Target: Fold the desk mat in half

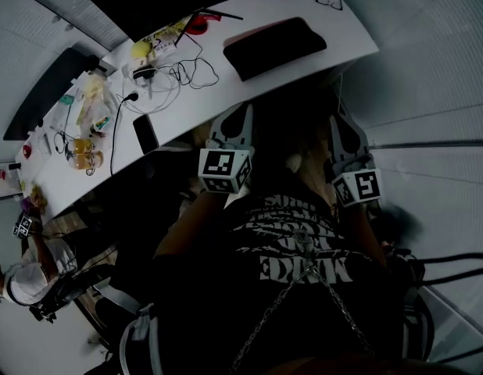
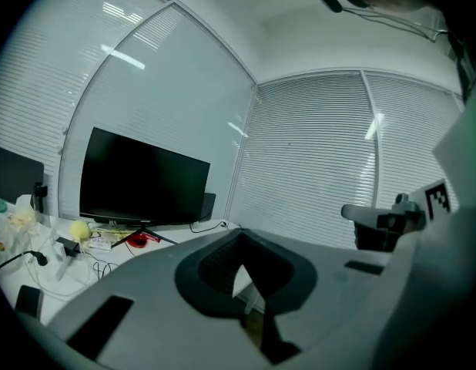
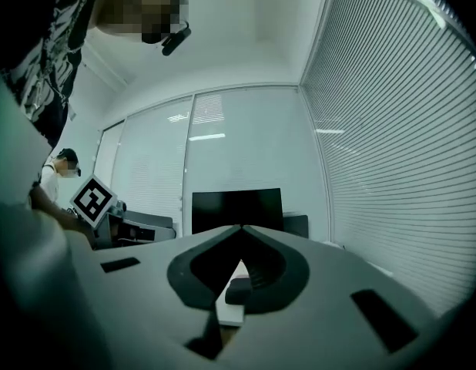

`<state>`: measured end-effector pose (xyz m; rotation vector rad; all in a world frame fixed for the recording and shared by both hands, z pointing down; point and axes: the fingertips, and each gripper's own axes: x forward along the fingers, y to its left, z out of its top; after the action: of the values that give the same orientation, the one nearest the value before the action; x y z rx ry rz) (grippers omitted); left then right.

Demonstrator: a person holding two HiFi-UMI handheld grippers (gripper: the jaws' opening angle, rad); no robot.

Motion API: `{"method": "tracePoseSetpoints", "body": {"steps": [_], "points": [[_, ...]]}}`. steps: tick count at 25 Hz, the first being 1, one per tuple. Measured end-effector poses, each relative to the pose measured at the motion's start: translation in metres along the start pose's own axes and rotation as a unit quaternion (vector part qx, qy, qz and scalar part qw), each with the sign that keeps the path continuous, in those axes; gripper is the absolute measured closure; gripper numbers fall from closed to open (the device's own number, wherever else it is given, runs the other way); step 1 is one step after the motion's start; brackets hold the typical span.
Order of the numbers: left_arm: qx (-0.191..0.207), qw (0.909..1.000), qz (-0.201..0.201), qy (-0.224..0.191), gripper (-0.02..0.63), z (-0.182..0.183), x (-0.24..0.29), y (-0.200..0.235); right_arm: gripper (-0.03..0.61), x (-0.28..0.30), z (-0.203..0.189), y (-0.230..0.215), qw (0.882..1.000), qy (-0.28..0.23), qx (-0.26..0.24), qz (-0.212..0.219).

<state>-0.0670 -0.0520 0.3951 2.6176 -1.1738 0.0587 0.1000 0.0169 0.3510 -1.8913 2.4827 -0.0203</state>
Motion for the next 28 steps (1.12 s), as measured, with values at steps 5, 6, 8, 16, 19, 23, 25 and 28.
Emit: {"method": "tracePoseSetpoints", "body": {"steps": [5, 6, 8, 16, 19, 23, 25, 28], "points": [[0.000, 0.9998, 0.019, 0.005, 0.626, 0.001, 0.048, -0.006, 0.580, 0.028, -0.001, -0.047, 1.000, 0.003, 0.001, 0.023], [-0.001, 0.9997, 0.022, 0.006, 0.626, 0.002, 0.057, -0.008, 0.580, 0.033, 0.000, -0.057, 1.000, 0.003, 0.003, 0.025], [-0.001, 0.9996, 0.029, 0.007, 0.626, 0.005, 0.073, -0.012, 0.580, 0.042, 0.002, -0.074, 0.999, 0.002, 0.008, 0.031], [0.009, 0.9983, 0.058, 0.008, 0.626, 0.020, 0.121, -0.025, 0.580, 0.066, 0.009, -0.125, 0.998, -0.002, 0.023, 0.064], [0.015, 0.9972, 0.073, 0.007, 0.626, 0.024, 0.130, -0.031, 0.580, 0.067, 0.012, -0.142, 0.997, -0.010, 0.026, 0.076], [0.019, 0.9958, 0.089, 0.003, 0.626, 0.028, 0.142, -0.039, 0.581, 0.068, 0.016, -0.159, 0.995, -0.014, 0.015, 0.095], [0.019, 0.9955, 0.093, 0.004, 0.626, 0.029, 0.147, -0.043, 0.580, 0.067, 0.015, -0.166, 0.995, -0.015, 0.019, 0.099], [0.023, 0.9952, 0.095, 0.008, 0.626, 0.028, 0.149, -0.050, 0.580, 0.066, 0.014, -0.176, 0.994, -0.015, 0.035, 0.099]]}}
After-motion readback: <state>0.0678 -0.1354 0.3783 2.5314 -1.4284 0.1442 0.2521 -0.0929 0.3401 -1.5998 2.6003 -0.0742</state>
